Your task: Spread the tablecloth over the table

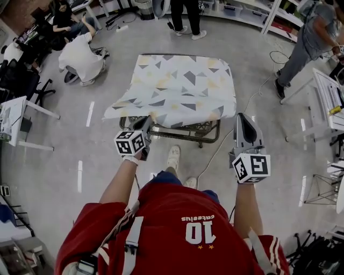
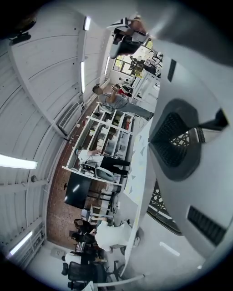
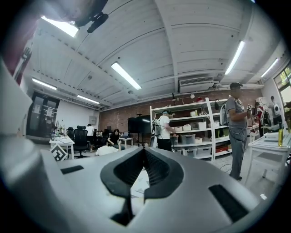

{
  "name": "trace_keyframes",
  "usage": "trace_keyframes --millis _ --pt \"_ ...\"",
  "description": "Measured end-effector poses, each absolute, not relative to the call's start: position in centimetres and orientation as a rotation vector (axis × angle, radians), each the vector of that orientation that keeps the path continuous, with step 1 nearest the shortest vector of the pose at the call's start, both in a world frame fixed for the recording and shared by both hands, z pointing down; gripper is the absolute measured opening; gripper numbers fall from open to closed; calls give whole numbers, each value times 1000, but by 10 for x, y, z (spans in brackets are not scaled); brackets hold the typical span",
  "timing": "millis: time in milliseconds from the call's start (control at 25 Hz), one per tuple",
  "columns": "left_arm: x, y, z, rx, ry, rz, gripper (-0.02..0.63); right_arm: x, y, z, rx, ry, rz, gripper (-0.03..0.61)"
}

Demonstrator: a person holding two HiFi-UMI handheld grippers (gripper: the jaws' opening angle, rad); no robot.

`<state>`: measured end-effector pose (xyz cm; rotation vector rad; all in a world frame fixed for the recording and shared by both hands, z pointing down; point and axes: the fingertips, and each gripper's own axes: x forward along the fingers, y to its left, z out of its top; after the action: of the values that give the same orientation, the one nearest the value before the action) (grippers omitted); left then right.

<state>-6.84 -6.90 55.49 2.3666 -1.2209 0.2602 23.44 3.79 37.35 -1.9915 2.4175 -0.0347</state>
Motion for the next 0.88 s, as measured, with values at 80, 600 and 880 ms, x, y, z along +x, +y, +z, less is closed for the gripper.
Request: trace_keyframes --millis 80,600,880 --pt "-69 -64 556 2350 -1233 268 6 239 46 374 -1992 2408 -44 14" --pt "-94 -47 616 2218 -1319 420 6 249 71 393 -1998 2405 -113 14" --pt "-108 -43 658 2121 -1322 480 6 242 63 409 -1992 2445 -165 15"
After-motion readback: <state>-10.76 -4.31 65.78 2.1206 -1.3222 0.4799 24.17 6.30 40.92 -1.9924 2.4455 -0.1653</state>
